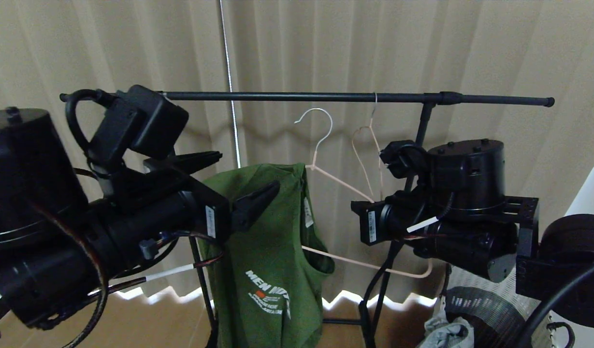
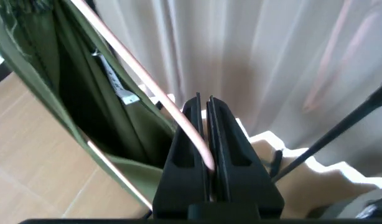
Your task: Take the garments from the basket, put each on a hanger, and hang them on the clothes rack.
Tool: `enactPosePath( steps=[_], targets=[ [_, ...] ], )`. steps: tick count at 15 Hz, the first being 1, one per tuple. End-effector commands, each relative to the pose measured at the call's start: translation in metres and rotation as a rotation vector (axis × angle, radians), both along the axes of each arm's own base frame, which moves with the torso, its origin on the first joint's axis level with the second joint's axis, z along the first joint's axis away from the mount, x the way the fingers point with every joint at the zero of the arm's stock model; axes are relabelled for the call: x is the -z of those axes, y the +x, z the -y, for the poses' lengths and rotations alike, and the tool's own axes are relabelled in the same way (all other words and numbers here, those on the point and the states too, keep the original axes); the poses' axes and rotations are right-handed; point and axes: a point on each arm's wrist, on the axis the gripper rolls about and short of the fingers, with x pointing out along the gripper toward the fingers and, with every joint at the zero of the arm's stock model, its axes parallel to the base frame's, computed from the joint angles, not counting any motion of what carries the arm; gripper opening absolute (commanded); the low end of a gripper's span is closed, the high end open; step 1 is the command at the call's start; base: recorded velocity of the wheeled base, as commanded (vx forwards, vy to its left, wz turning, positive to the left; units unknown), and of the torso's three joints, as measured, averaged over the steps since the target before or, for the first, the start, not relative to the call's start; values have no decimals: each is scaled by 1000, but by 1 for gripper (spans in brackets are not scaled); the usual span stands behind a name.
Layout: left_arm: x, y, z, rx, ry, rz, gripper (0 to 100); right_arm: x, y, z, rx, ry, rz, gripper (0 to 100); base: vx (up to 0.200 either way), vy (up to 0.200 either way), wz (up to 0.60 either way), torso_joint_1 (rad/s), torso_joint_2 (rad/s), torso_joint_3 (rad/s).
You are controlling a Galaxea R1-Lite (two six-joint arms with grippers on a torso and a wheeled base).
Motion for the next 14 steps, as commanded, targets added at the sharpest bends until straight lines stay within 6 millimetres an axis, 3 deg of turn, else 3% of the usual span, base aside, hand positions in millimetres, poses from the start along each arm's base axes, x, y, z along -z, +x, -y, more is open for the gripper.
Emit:
enactPosePath(
  steps=[1,4,7,14],
  targets=[
    [0,-7,-16,-23,2,37,100,-2,-5,8,-8,-11,42,0,0,0,0,0,0,0],
    [6,-6,-32,13,130,106,100,15,-5,20,-60,-96,147,0,0,0,0,0,0,0],
    [10,2,-40,80,248,169,100,15,0,32,-114,-121,239,0,0,0,0,0,0,0],
    [36,20,-17,172,331,102,100,12,-12,19,-174,-108,257,0,0,0,0,0,0,0]
  ],
)
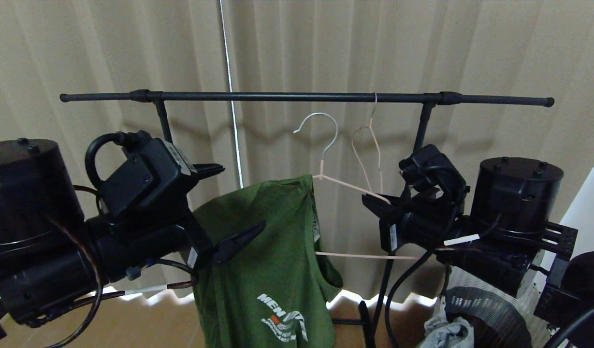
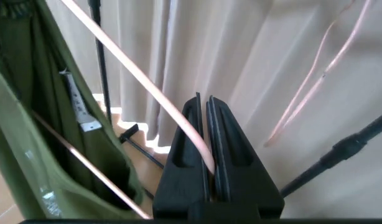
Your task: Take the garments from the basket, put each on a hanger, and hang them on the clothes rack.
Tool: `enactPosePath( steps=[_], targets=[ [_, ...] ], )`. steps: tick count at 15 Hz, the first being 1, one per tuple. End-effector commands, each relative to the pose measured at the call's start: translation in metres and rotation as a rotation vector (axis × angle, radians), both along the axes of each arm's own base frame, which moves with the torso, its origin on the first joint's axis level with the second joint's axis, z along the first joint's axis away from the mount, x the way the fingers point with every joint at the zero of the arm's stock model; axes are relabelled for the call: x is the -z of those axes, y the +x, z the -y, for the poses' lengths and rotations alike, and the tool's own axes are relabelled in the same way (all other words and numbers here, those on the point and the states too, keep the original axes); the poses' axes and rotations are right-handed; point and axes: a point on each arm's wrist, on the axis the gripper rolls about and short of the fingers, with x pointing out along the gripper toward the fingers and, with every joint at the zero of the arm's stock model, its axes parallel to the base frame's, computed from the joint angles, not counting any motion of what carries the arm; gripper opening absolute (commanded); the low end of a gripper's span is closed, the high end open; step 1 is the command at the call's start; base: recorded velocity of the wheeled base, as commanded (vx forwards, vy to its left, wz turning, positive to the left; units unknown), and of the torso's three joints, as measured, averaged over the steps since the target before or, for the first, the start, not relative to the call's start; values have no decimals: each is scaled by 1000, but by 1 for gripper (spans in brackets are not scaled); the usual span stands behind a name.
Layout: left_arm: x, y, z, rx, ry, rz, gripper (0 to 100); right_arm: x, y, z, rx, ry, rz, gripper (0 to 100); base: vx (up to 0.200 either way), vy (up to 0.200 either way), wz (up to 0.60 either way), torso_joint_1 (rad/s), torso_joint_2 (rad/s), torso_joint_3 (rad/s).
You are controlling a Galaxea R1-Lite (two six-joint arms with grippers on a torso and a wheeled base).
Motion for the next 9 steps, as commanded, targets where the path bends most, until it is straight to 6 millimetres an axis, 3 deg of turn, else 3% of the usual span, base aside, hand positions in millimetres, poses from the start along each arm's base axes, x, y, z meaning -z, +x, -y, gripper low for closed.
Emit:
enactPosePath(
  steps=[1,4,9],
  targets=[
    [9,10,6,-1,21,-33,100,-2,-6,-5,-28,6,6,0,0,0,0,0,0,0],
    [13,22,0,-42,56,-23,100,-2,-16,-10,-62,5,4,0,0,0,0,0,0,0],
    [12,23,0,-39,77,0,100,-3,-24,-16,-95,5,6,0,0,0,0,0,0,0]
  ],
)
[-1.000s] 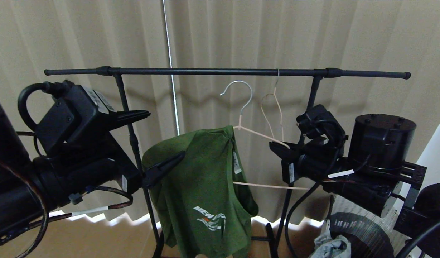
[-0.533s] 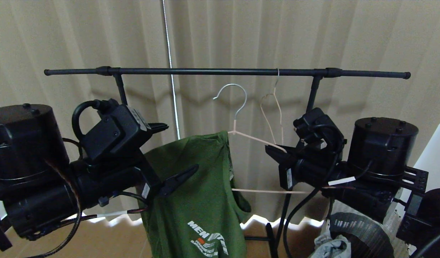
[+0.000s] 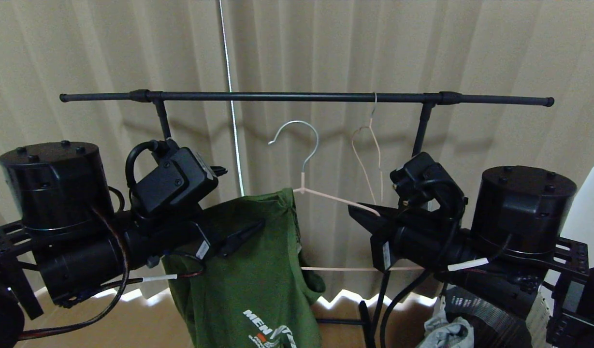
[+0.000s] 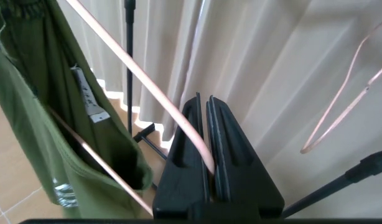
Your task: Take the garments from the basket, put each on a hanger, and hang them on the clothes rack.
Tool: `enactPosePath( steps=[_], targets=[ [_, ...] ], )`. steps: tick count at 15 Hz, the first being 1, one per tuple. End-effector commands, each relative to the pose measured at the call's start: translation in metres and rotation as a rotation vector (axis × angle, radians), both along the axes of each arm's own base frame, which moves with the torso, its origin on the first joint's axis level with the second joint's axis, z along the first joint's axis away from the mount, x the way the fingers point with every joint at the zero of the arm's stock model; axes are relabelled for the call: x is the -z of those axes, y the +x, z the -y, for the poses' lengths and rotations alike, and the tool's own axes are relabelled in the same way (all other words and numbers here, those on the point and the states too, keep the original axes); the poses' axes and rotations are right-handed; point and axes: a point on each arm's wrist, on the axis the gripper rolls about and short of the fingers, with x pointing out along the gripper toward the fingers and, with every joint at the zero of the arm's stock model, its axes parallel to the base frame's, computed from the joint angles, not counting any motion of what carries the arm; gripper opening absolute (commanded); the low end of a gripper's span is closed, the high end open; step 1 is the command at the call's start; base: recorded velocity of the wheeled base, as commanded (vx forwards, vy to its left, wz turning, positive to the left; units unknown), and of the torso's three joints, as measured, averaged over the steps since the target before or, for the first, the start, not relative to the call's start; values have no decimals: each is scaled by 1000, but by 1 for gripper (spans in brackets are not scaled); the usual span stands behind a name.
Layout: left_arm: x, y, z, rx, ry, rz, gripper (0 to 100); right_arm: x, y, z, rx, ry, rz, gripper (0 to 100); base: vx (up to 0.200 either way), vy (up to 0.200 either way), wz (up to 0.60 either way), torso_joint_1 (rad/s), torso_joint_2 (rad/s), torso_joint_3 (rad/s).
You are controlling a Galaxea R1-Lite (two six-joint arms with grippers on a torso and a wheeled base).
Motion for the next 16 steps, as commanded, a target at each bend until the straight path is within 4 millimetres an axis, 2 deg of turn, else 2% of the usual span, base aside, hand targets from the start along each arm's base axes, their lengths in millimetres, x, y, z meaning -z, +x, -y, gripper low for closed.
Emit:
enactPosePath(
  steps=[1,2,3,11,16],
  targets=[
    [1,1,0,0,3,-3,100,-1,-2,-1,-7,2,2,0,0,0,0,0,0,0],
    [1,0,0,0,3,-1,100,-1,-3,-2,-12,2,2,0,0,0,0,0,0,0],
    [1,0,0,0,4,-3,0,0,-4,-3,-16,1,1,0,0,0,0,0,0,0],
    [5,-1,-1,-6,9,-10,0,0,-4,-3,-16,1,1,0,0,0,0,0,0,0],
    [4,-3,-2,-14,-26,49,0,0,-3,-2,-11,-1,2,0,0,0,0,0,0,0]
  ],
)
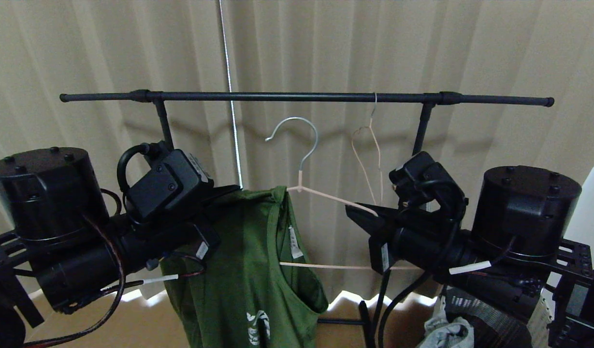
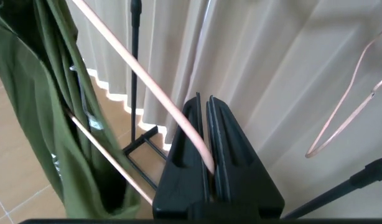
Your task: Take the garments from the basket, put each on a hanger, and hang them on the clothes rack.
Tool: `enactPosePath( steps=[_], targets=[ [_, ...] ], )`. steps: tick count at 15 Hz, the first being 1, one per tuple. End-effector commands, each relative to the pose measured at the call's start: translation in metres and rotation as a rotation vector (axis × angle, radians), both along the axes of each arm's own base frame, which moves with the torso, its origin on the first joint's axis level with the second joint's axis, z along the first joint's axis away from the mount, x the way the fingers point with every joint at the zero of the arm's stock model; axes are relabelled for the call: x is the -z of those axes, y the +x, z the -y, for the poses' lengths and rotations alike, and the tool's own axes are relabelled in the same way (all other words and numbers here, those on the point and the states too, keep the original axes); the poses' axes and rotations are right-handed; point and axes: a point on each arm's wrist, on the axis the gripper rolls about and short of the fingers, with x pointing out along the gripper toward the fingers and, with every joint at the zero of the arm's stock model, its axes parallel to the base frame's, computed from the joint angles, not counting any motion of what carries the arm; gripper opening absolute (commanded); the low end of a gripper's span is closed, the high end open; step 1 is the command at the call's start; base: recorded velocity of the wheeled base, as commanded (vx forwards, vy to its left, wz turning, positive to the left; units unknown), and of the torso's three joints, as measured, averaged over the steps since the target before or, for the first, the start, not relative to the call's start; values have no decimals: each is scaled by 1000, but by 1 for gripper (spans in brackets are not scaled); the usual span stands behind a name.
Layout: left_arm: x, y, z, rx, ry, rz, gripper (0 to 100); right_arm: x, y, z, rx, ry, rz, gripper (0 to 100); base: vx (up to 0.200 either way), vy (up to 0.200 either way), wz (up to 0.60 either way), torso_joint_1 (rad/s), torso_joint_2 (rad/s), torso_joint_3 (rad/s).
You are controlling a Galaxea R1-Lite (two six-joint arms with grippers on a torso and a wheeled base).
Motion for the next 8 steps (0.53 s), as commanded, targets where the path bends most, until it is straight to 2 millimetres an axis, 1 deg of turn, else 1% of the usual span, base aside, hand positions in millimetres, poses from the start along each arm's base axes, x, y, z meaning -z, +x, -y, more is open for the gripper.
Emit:
enactPosePath(
  steps=[1,2,5,8],
  targets=[
    [2,0,-1,-20,3,-4,0,2,0,0,1,-5,-6,0,0,0,0,0,0,0],
    [2,0,-1,-28,2,-4,0,1,0,0,1,-5,-4,100,0,0,0,0,0,0],
    [2,0,-2,-49,4,-3,0,0,-1,1,10,1,3,100,0,0,0,0,0,0],
    [2,3,-5,-199,15,1,0,-4,-6,7,12,34,47,100,0,0,0,0,0,0]
  ],
)
